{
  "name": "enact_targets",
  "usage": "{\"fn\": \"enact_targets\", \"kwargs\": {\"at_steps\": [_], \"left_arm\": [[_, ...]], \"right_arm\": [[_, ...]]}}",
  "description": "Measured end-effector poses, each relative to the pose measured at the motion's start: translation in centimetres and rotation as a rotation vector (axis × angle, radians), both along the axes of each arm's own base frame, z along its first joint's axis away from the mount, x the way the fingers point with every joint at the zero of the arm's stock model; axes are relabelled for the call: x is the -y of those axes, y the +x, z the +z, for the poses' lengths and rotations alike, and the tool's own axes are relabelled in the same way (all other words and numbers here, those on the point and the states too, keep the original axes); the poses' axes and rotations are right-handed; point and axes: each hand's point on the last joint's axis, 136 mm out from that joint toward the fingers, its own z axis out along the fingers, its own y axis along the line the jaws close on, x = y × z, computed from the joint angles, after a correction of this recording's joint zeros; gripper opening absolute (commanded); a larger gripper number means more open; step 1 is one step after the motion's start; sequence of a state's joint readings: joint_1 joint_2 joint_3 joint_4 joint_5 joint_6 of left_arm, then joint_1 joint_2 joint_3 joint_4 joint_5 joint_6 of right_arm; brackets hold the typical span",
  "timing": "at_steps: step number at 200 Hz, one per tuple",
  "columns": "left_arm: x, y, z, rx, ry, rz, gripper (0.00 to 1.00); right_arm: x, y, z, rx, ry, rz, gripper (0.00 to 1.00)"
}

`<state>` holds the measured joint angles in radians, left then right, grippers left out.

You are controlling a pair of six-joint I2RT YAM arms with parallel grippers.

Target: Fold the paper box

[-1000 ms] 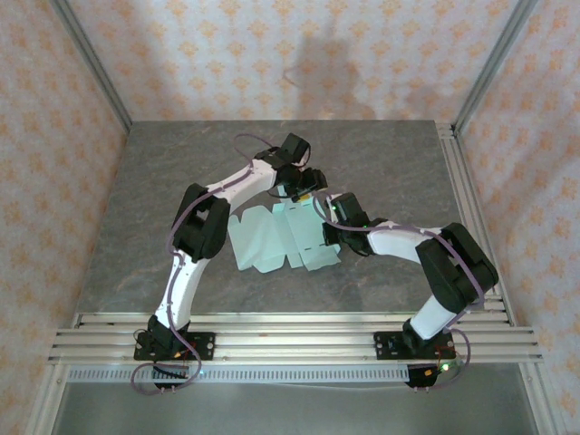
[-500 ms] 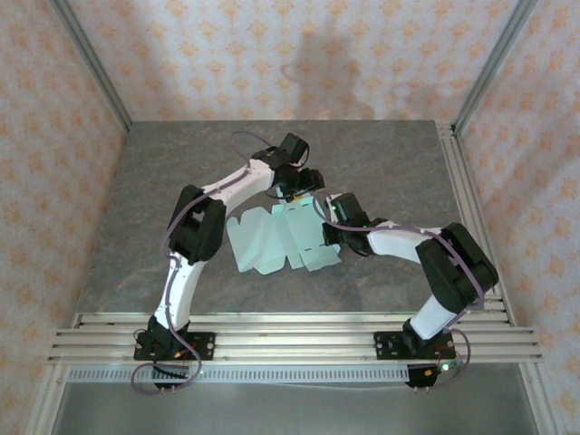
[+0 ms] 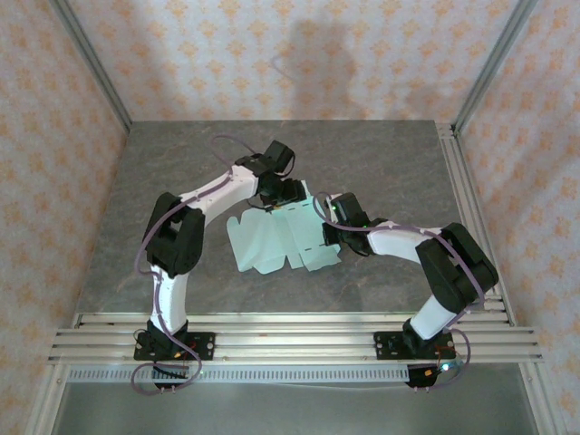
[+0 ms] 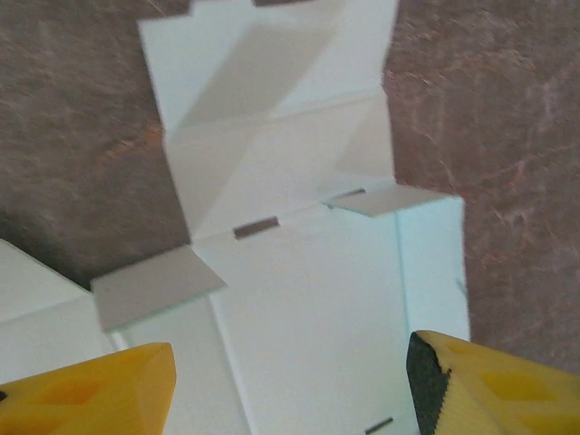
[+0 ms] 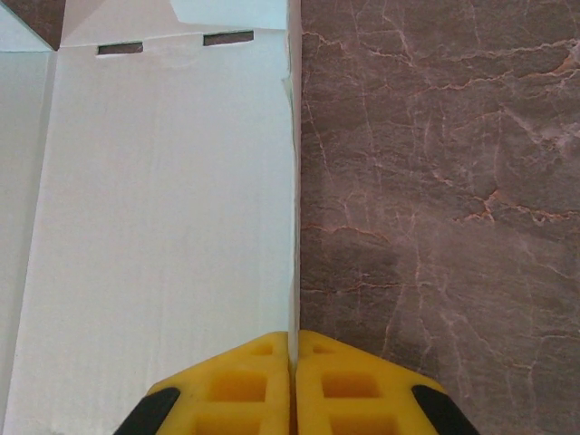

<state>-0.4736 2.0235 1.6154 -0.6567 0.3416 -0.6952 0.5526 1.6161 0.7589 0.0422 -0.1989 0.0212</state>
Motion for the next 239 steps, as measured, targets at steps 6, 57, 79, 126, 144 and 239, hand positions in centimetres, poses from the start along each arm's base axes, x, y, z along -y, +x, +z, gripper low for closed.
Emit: {"fn": "enact_targets", "kwargs": {"at_steps": [6, 57, 79, 126, 144, 239], "left_arm": [[-0.3, 0.1, -0.2, -0.003, 0.006, 0.002, 0.70], [-1.3, 2.7, -1.3, -0.006, 0.021, 0.034, 0.70], [-1.1, 3.0, -2.0, -0.016, 0.026, 0.033, 0.71], [-1.1, 3.1, -2.7, -0.031, 0.032, 0.033, 0.71], [-1.1, 3.1, -2.6, -0.029, 0.031, 0.033, 0.71], [-2.3, 0.7, 7.4, 0.159, -0.043, 0.010, 0.75]], "right_arm": [[0.0, 0.0, 0.0, 0.000, 0.000, 0.000, 0.08], [0.0, 0.0, 0.0, 0.000, 0.000, 0.000, 0.08], [0.0, 0.0, 0.0, 0.000, 0.000, 0.000, 0.08], [0.0, 0.0, 0.0, 0.000, -0.001, 0.000, 0.08], [0.0, 0.0, 0.0, -0.001, -0.002, 0.000, 0.08], [0.0, 0.4, 0.3, 0.028, 0.031, -0.037, 0.24]]}}
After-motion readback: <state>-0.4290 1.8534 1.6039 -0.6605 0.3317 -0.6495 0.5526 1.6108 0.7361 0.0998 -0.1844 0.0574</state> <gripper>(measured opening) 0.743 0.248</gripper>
